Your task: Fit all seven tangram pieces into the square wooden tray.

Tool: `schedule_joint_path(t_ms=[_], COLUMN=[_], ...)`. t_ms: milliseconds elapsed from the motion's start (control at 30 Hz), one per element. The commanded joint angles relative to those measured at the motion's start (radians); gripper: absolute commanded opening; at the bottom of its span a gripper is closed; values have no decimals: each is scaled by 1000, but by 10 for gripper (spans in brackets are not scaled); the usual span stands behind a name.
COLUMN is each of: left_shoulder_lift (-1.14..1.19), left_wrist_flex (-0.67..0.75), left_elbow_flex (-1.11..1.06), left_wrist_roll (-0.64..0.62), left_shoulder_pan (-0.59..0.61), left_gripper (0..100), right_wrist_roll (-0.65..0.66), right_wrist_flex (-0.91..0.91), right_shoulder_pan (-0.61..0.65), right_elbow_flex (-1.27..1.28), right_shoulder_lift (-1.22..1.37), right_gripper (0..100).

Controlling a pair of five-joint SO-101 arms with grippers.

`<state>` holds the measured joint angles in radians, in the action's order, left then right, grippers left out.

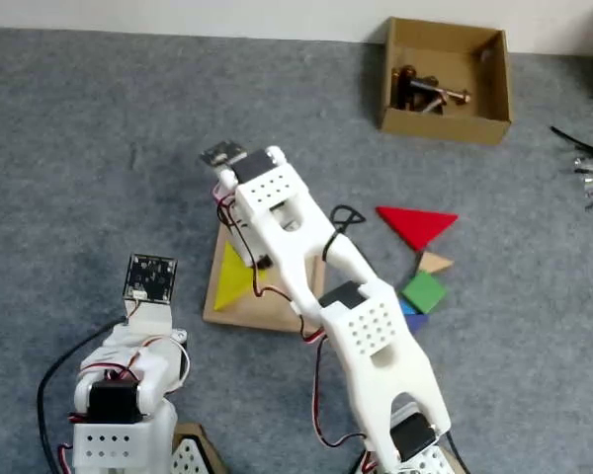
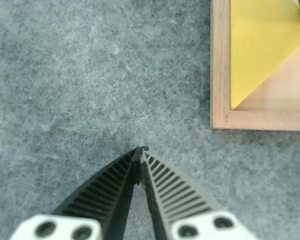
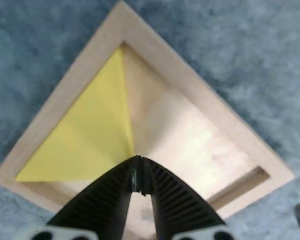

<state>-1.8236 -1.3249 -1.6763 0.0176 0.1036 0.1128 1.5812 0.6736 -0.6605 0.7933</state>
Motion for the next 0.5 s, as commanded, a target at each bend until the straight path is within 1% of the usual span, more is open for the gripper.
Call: schedule_joint_path(t_ms=[0, 200, 300, 467], left_shoulder_lift=[-10, -10, -10, -10], left_wrist_flex=[-3, -3, -3, -3], left_elbow_flex=[-18, -18, -18, -18], left_wrist_roll=[-2, -2, -2, -2], left_shoulder_pan=[-12, -12, -12, -12], left_gripper=[5, 5, 5, 5], right_wrist_roll=[21, 21, 21, 21], right_wrist_flex=[-58, -47, 4, 145], right_shoulder_pan=[33, 24, 12, -30], right_elbow_flex=[-58, -142, -225, -392], right_shoulder_lift=[-19, -19, -19, -18], right_gripper=[5, 5, 5, 5])
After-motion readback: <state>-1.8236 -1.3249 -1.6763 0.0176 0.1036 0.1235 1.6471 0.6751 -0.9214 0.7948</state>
